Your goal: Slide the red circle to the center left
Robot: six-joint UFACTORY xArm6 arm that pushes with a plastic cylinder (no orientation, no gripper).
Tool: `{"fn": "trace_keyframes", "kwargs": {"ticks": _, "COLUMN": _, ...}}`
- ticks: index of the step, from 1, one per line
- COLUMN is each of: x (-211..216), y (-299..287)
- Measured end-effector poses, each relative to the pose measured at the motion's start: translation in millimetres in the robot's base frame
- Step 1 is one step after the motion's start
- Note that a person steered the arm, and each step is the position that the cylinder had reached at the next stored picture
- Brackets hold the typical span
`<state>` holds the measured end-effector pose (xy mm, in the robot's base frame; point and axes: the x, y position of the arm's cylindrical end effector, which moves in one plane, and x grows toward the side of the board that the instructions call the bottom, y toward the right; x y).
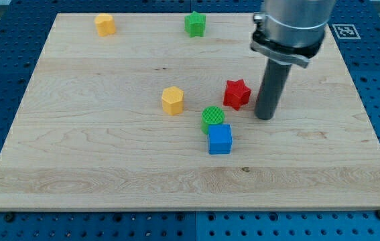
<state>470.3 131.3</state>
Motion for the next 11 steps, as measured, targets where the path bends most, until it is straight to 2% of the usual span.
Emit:
{"fn": "trace_keyframes", "kwargs": {"ticks": 1, "x": -38.2, "y": 0.4}}
{"fn": "trace_keyframes", "kwargs": {"ticks": 3, "x": -59.9, "y": 49.9}}
{"fn": "trace_keyframes", "kwargs": {"ticks": 4, "x": -82.1, "y": 53.1}}
{"fn": "trace_keyframes", "kwargs": {"ticks": 5, "x": -104.1, "y": 16.7}}
{"fn": "trace_keyframes", "kwargs": {"ticks": 6, "x": -104.1, "y": -21.0}}
{"fn": "trace_keyframes", "kwargs": {"ticks": 8, "x": -124.8, "y": -22.6}}
{"fn": "trace_keyframes", "kwargs": {"ticks": 11, "x": -122.7, "y": -143.6}}
